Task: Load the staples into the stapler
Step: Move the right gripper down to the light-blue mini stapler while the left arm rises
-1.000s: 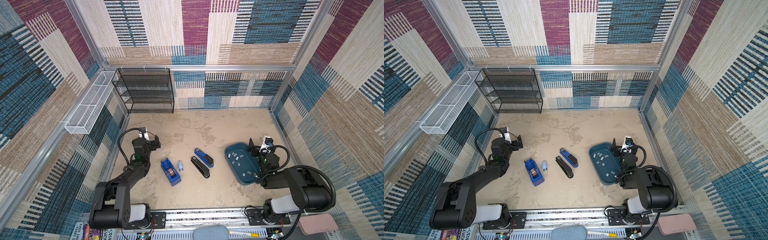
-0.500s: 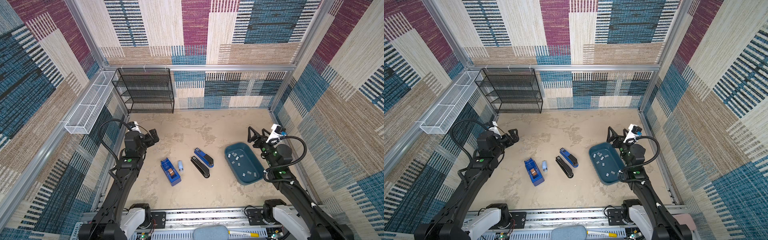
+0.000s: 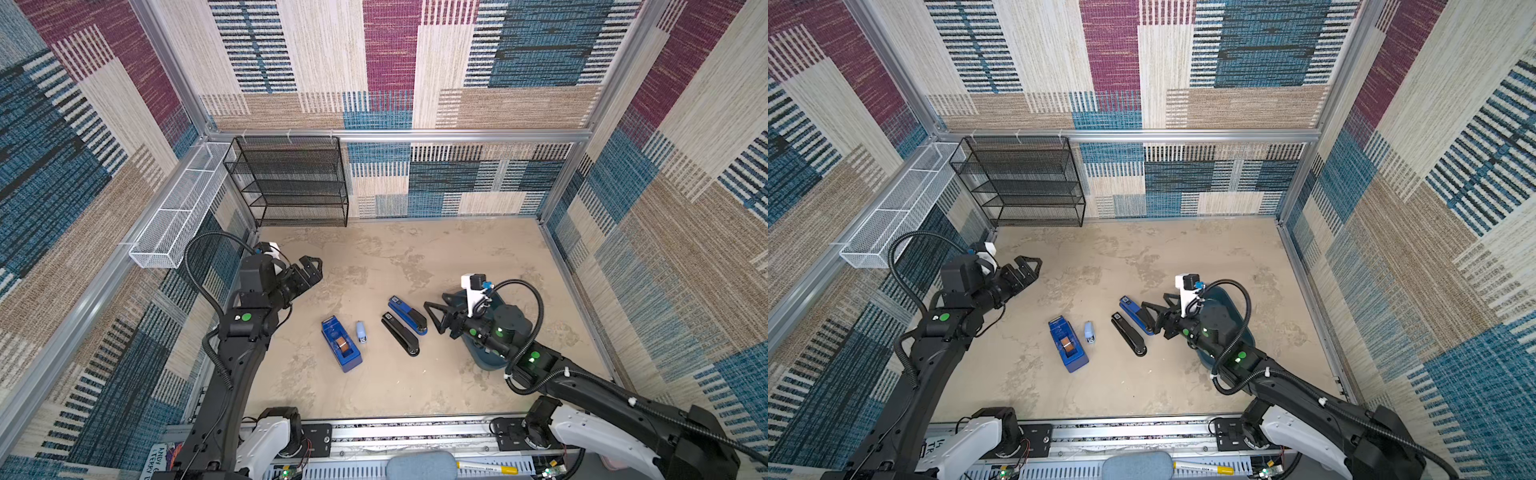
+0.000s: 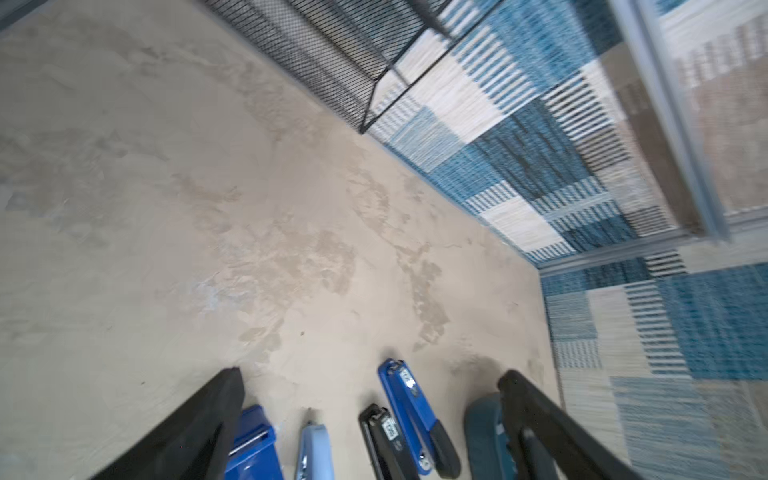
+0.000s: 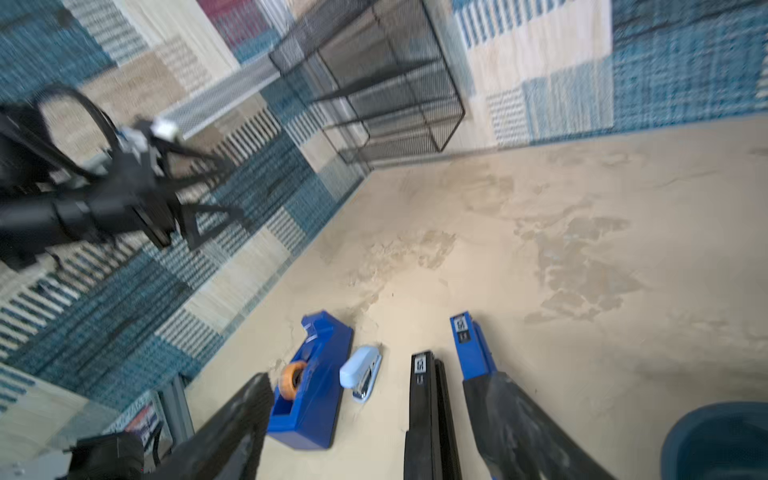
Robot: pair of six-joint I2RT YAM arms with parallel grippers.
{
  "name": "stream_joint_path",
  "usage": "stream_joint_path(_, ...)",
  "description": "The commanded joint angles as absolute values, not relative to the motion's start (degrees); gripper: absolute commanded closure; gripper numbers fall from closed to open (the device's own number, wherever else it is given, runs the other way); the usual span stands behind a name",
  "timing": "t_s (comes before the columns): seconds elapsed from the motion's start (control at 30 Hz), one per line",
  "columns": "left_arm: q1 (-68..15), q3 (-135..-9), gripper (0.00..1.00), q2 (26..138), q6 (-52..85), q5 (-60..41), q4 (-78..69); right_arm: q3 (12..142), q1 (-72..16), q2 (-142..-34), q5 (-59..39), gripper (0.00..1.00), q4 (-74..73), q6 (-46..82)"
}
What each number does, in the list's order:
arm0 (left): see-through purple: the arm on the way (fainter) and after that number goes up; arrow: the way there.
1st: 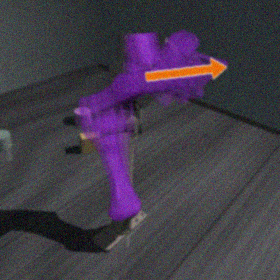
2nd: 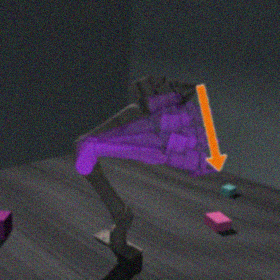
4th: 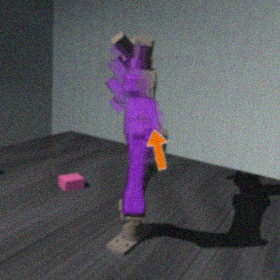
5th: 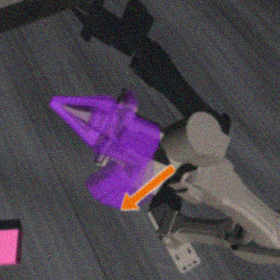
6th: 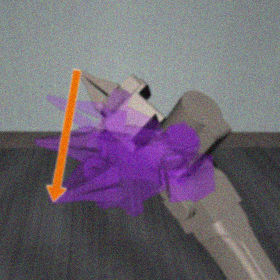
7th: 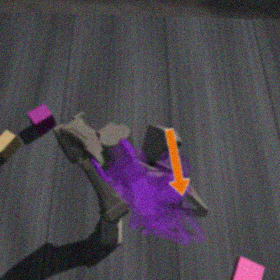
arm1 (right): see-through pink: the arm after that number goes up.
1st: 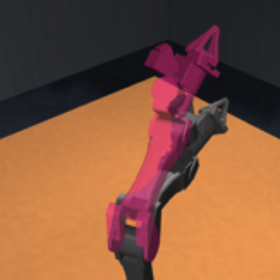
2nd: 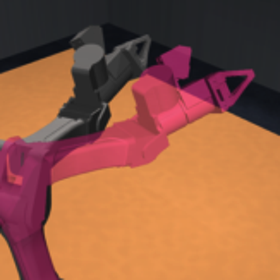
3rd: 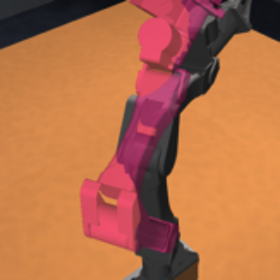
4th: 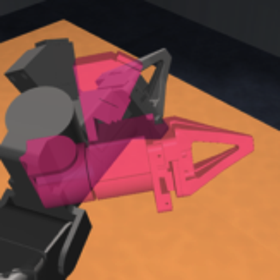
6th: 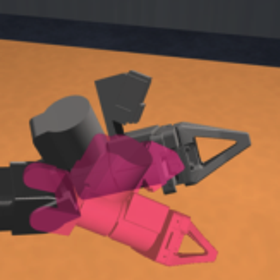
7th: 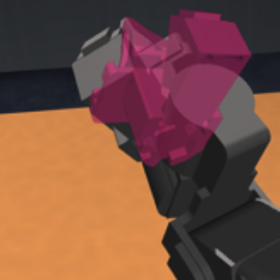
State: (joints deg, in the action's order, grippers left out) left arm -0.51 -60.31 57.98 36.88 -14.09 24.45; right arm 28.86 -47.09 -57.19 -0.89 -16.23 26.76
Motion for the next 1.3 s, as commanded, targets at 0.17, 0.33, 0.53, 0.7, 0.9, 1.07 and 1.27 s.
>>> stream_joint_path(0.17,-0.8,-77.1,0.13,64.8,29.8,-17.1,37.6,44.5,-55.5,-80.1,4.6,0.45,-13.9,26.2)
stream_joint_path(0.33,-0.9,-74.6,0.18,67.8,28.6,-18.3,35.9,51.3,-59.6,-89.9,5.4,0.51,-13.2,25.2)
stream_joint_path(0.53,-0.9,-73.3,0.22,70.1,22.4,-20.3,36.7,55.8,-61.1,-97.8,5.4,0.56,-13.0,25.2)
stream_joint_path(0.7,-0.9,-70.6,0.22,68.9,23.4,-22.7,34.8,58.4,-61.6,-103.0,5.9,0.58,-12.5,25.8)
stream_joint_path(0.9,-0.8,-71.1,0.22,68.7,22.8,-24.5,34.7,60.7,-63.6,-109.3,10.5,0.64,-9.5,27.4)
stream_joint_path(1.07,-0.8,-71.3,0.22,69.2,22.9,-25.3,34.7,59.6,-63.8,-112.2,12.7,0.72,-8.8,28.9)
stream_joint_path(1.27,-0.8,-71.4,0.22,69.5,23.1,-26.2,34.7,56.8,-63.8,-113.1,14.0,0.75,-9.8,29.4)
